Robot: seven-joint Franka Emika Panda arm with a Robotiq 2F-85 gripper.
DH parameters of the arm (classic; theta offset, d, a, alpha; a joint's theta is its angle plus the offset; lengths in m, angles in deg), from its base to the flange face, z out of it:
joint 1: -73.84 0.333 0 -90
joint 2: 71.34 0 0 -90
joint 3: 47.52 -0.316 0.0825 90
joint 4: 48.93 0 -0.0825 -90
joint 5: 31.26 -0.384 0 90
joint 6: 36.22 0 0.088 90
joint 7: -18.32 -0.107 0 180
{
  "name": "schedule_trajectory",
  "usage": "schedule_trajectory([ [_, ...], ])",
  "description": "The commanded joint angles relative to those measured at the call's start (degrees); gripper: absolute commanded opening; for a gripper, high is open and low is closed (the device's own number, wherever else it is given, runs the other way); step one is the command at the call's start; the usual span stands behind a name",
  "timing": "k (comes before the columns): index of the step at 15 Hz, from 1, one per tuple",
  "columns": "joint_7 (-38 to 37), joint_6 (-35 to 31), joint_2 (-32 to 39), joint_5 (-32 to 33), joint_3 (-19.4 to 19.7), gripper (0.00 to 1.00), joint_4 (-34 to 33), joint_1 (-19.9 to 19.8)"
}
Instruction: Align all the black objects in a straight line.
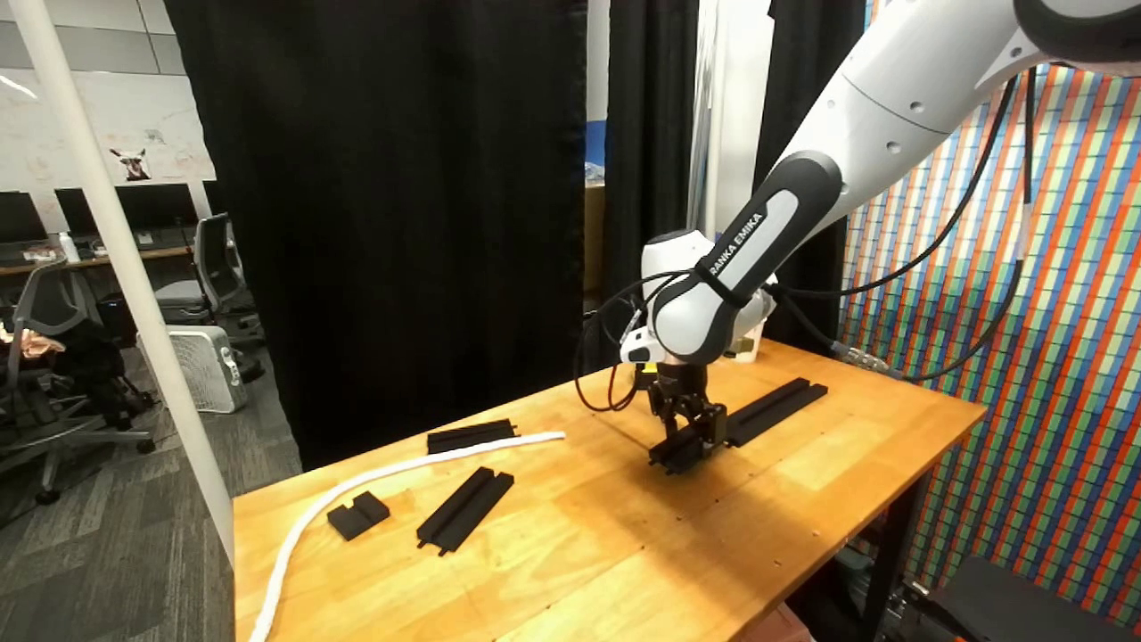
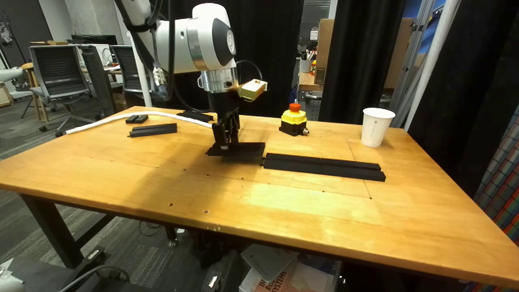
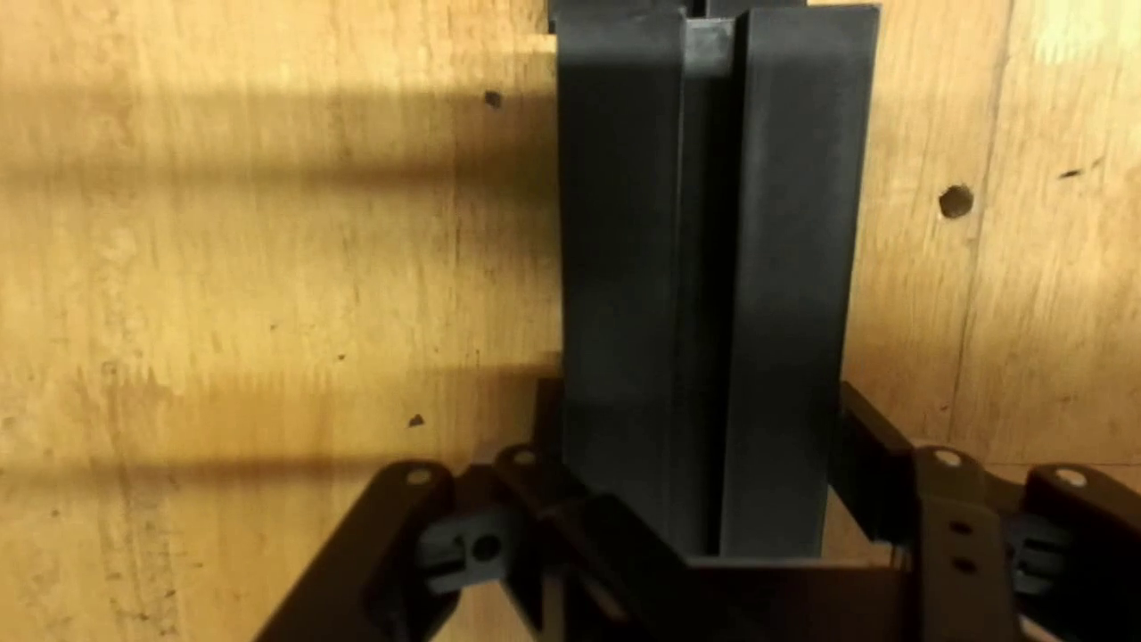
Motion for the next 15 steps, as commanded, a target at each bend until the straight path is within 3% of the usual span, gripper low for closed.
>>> schedule_trajectory([
  [1,4.9,-0.9,1.7,-3.7,-0.5,0.45,-1.9,-1.7],
  [15,12.0,0.0,4.0,-11.8,-1.5,0.45,-4.3,-3.5],
])
